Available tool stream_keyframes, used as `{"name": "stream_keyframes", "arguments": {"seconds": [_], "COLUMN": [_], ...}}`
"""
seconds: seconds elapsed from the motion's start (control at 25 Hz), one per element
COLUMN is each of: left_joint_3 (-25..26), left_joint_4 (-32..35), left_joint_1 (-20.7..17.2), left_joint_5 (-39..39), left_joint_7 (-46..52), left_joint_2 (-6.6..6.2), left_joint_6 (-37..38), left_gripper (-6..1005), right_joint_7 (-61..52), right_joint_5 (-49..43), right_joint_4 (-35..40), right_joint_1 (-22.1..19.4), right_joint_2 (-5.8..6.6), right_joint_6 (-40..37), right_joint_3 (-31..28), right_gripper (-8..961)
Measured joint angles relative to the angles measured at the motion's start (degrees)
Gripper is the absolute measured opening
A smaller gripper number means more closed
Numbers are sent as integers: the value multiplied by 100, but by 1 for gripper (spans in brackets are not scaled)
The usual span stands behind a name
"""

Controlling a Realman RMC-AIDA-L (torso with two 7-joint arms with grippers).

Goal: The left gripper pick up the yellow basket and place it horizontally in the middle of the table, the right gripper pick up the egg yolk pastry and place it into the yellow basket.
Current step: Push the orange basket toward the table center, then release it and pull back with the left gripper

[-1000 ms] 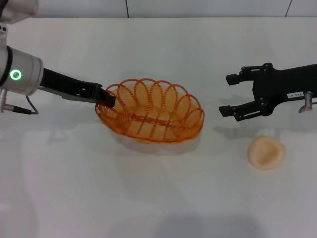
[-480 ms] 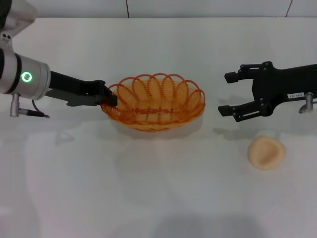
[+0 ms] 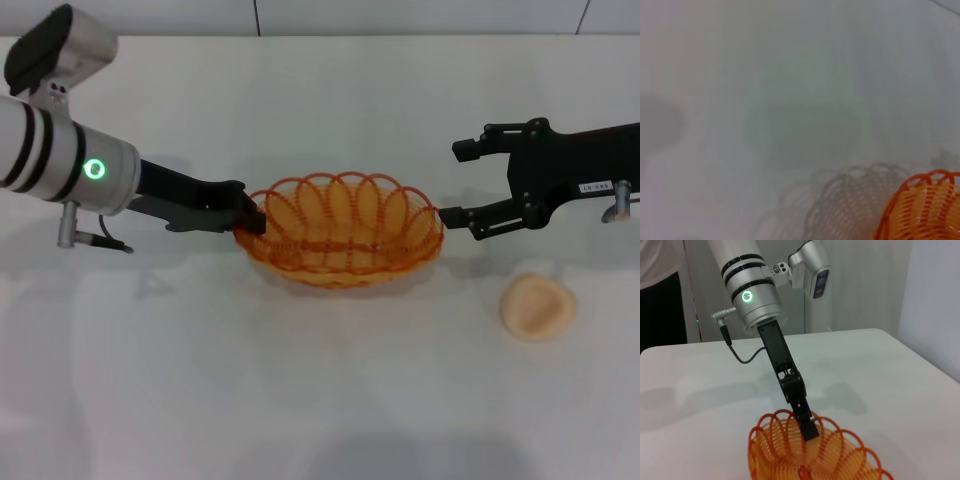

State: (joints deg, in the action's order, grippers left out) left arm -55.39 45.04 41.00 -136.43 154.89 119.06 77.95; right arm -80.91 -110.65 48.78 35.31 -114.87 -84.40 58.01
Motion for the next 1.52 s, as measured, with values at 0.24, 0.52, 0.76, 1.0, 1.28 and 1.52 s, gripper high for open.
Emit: {"name": "stream_keyframes", "arguments": {"seconds": [0.24,0.52,0.76,1.0,1.28,1.52], "left_joint_3": [-335,-464,-457,-467,-472,-423], "left_joint_4": [-141,-364,-340,-366,-347,-29], "left_joint_1": [59,170,179,183,176,8], "left_joint_5": [219,357,570,575,559,563], "left_joint_7": [130,139,144,147,168,32], "left_joint_2": [21,12,-15,-3,-19,-332], "left_joint_6": [-130,-166,-125,-110,-47,58], "left_gripper": [78,79,107,192,527,718], "right_joint_7": [2,17,28,30,31,-44], "right_joint_5": [0,0,-1,-1,-1,-1], "right_joint_4": [7,9,2,-4,0,0], "right_joint_1": [-11,3,-30,-42,-84,-96], "right_joint_2": [-6,-9,-9,-9,-9,-9], "right_joint_6": [20,45,53,56,56,5], "right_joint_3": [7,19,4,5,-1,-75], "right_gripper": [845,841,837,832,828,823]}}
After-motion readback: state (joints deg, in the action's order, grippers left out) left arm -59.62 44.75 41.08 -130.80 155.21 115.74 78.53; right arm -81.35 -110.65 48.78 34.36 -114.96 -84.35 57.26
